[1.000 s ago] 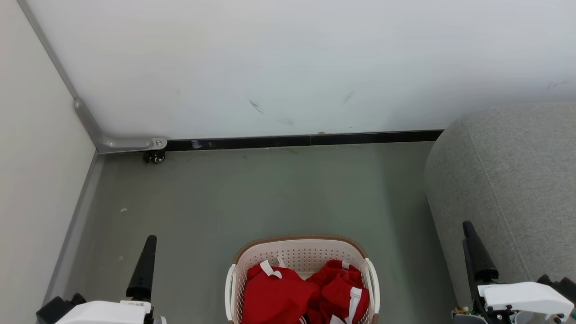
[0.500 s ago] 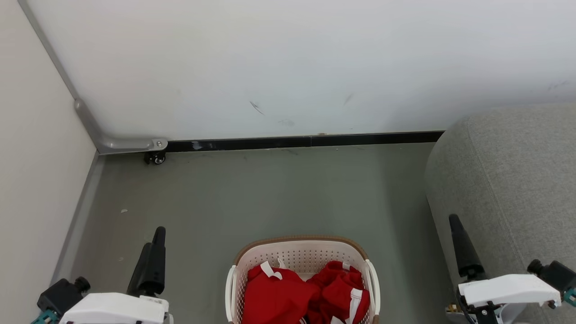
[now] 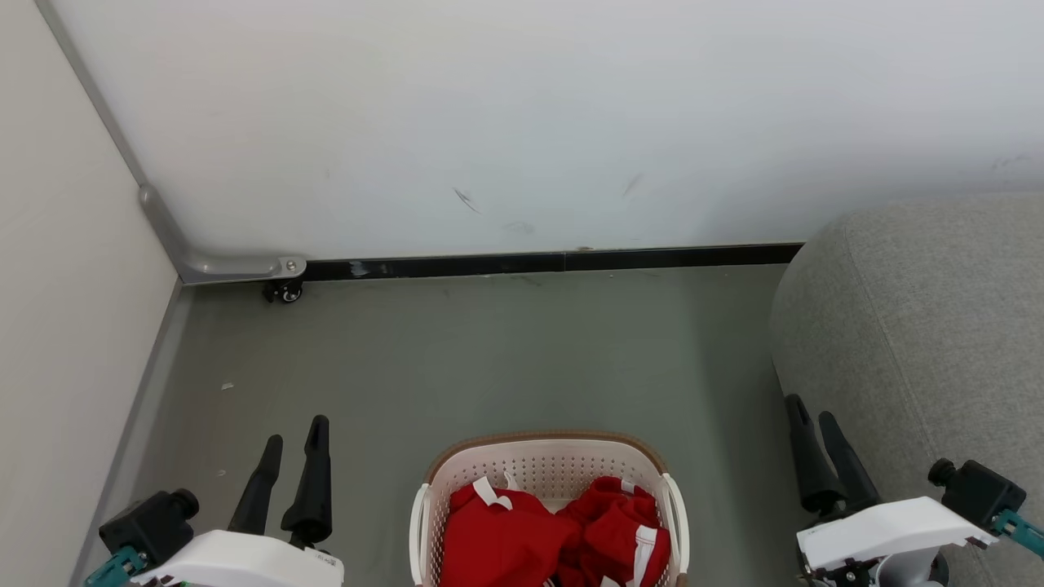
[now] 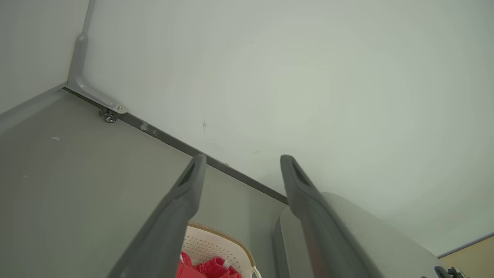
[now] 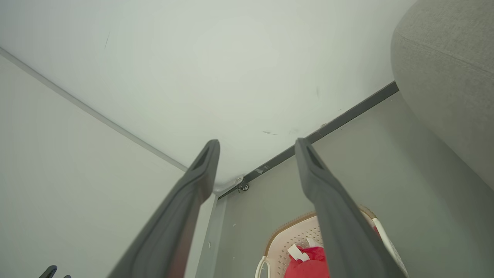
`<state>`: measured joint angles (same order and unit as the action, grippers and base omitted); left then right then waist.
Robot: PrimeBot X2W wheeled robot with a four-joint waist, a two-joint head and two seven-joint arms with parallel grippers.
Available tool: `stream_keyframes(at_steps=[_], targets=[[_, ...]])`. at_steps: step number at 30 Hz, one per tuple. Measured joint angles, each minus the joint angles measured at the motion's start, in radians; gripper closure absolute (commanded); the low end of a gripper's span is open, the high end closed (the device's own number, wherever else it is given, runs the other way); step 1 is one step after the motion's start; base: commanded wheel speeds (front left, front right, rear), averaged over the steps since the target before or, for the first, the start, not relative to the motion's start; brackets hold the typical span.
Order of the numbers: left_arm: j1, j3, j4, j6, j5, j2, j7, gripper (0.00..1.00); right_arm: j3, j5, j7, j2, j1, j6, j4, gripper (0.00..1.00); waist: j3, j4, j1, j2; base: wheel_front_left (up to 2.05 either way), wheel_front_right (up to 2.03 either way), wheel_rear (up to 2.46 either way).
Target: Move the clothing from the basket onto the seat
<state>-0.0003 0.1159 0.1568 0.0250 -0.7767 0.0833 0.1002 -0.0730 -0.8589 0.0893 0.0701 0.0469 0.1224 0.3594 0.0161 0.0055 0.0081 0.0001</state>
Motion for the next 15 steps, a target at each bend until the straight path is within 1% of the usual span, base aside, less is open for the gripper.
stream_keyframes(at_steps=[4,7,9,11,15], targets=[[0.008,0.022,-0.002,-0.019,0.091,0.009,0.016,0.0,-0.002,0.073,0.017,-0.003,0.0,0.0,0.005,0.0,-0.001,0.001,-0.0033,0.0,0.0,0.0,0.0],[0.02,0.041,-0.002,-0.033,0.152,0.012,0.027,0.0,-0.004,0.131,0.021,-0.004,0.0,0.0,0.009,0.0,-0.002,0.001,-0.0049,0.0,0.0,0.0,0.0],[0.022,0.051,0.002,-0.036,0.189,0.015,0.035,0.0,-0.007,0.167,0.026,-0.005,0.0,0.001,0.012,0.0,-0.002,0.001,-0.0057,0.0,0.0,0.0,0.0],[0.023,0.06,0.006,-0.053,0.226,0.017,0.042,0.0,-0.009,0.202,0.028,-0.006,0.0,0.001,0.015,0.0,-0.003,0.0,-0.0062,0.0,0.0,0.0,0.0],[0.033,0.08,0.013,-0.071,0.303,0.027,0.055,0.0,-0.012,0.271,0.036,-0.009,0.0,0.001,0.027,0.0,-0.004,0.0,-0.0069,0.0,0.0,0.0,0.0]])
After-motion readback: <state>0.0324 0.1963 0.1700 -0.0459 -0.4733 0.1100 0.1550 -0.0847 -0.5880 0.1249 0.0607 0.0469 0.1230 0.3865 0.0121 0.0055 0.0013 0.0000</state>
